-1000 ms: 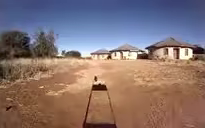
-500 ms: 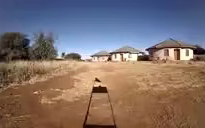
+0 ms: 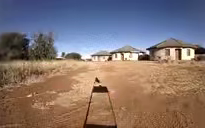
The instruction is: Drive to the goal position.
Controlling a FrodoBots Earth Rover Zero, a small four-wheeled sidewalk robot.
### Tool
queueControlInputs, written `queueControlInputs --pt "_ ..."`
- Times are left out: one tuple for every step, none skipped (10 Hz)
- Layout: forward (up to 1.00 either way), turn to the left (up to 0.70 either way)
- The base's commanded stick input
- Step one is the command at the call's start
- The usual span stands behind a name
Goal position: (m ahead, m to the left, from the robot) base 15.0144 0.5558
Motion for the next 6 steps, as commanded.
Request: queueControlInputs --pt "0.5 0.0" --pt "0.5 0.0" --pt "0.5 0.0" --pt "0.5 0.0" --pt "0.5 0.0" --pt "0.5 0.0"
